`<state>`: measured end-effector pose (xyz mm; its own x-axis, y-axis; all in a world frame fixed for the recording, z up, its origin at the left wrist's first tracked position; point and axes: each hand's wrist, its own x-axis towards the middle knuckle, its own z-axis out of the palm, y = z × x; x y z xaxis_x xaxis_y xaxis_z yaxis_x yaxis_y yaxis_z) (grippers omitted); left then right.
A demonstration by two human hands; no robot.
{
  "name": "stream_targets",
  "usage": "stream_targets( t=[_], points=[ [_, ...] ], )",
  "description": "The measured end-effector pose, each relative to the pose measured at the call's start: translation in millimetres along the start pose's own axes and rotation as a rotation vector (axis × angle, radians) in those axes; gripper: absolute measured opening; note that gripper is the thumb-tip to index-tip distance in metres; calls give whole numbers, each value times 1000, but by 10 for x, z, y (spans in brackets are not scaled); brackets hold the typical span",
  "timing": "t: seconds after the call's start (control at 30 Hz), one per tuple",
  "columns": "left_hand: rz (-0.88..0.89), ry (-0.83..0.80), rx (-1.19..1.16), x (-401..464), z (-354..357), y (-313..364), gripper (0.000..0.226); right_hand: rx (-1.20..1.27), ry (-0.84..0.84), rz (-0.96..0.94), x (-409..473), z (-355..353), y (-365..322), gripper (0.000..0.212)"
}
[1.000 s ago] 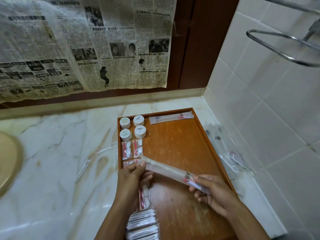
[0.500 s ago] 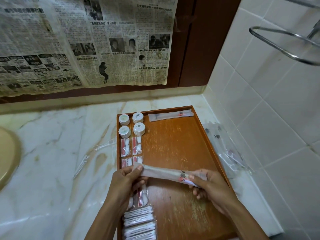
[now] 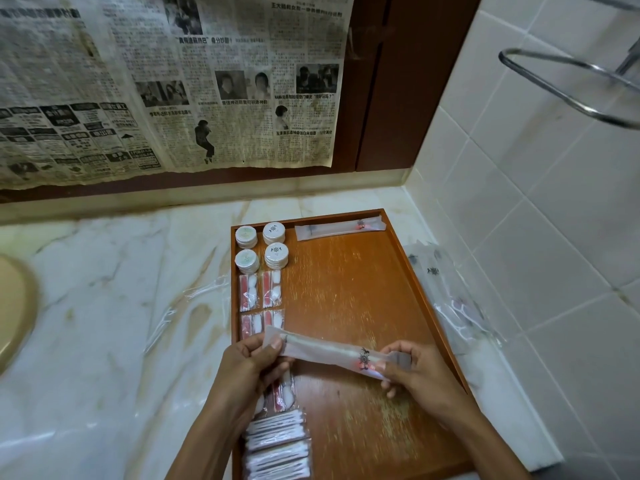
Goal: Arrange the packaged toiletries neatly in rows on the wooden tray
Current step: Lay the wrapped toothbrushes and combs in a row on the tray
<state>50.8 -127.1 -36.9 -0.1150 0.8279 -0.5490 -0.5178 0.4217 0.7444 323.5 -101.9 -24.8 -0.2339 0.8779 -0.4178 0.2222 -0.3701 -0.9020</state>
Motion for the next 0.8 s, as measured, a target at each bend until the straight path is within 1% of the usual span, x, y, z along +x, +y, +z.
stream_targets(
  t=[0.2, 0.33, 0.4, 0.47, 0.6, 0.8],
  points=[
    [38, -90, 102, -22, -22, 24, 21, 190, -1, 38, 13, -8, 49, 7],
    [89, -139, 153, -50, -3, 69, 18, 166, -1, 38, 3, -14, 47, 3],
    [106, -194, 135, -75, 12, 94, 22, 150, -4, 48, -13, -13, 47, 3],
    [122, -249, 79, -81, 21, 104, 26, 163, -45, 95, -39, 6, 48, 5],
    [165, -215, 66, -57, 23, 98, 27, 247, -120, 215, -74, 63, 48, 15],
    [160, -236, 93, -68, -1, 115, 25, 440, -146, 447, -68, 42, -21, 5]
  ],
)
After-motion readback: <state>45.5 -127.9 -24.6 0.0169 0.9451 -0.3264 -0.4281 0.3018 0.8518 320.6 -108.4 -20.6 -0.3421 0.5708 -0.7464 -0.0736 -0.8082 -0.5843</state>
